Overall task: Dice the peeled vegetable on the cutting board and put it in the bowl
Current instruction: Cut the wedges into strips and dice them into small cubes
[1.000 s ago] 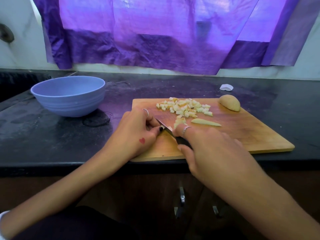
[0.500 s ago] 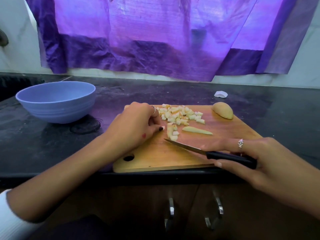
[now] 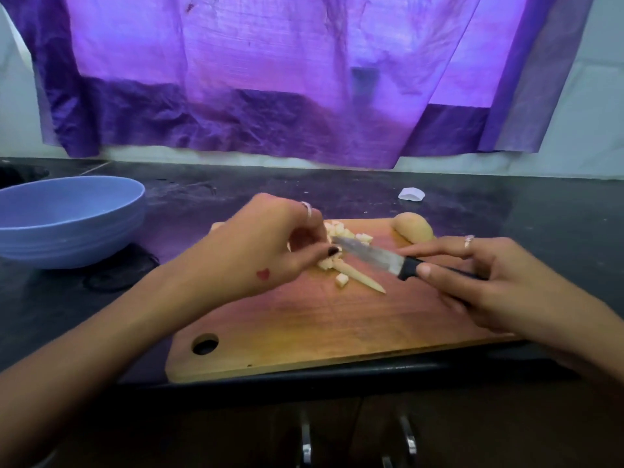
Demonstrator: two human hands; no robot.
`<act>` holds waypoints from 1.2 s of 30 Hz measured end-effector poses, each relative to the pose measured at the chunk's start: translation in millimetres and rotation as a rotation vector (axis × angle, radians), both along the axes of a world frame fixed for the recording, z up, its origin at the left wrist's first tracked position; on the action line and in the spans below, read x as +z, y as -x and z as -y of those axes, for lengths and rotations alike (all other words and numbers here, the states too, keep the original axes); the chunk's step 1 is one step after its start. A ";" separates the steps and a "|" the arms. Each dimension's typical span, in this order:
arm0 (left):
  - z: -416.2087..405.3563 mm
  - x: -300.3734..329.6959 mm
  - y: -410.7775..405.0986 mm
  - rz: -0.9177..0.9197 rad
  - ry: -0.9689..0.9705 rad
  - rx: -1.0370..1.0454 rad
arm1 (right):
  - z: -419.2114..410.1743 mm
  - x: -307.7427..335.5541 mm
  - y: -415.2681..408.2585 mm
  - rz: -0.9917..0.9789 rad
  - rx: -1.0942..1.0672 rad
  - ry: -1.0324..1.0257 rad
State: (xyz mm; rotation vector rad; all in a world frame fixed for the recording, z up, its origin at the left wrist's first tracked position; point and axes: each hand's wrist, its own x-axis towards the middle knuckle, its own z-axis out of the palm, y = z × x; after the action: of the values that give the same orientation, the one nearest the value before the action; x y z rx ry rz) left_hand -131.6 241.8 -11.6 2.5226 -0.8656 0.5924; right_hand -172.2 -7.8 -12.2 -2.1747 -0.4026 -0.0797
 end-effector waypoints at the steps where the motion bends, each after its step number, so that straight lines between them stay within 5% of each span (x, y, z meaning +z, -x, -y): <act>1: 6.1 -0.6 -0.9 -0.026 -0.058 -0.057 | 6.1 -0.1 3.6 -0.037 -0.032 -0.084; 7: 27.7 -14.7 -17.2 -0.029 -0.314 -0.119 | 22.2 -13.1 25.0 0.002 -0.132 -0.091; 12: 37.4 -9.3 -24.6 -0.080 -0.326 -0.108 | 27.1 -18.1 33.0 0.109 -0.177 0.033; 22: 78.8 -19.1 -39.3 -0.077 -0.260 -0.104 | 23.6 -29.0 47.5 0.257 -0.300 0.202; 36: 58.3 -25.2 -15.3 -0.147 -0.026 0.036 | 12.2 -23.9 28.8 0.219 -0.339 0.410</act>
State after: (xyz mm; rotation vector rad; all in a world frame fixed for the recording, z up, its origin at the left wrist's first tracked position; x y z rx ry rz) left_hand -116.4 183.5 -36.8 2.5722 -0.7809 0.4024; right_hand -201.0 -20.1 -36.1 -2.6344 -0.1759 -0.4621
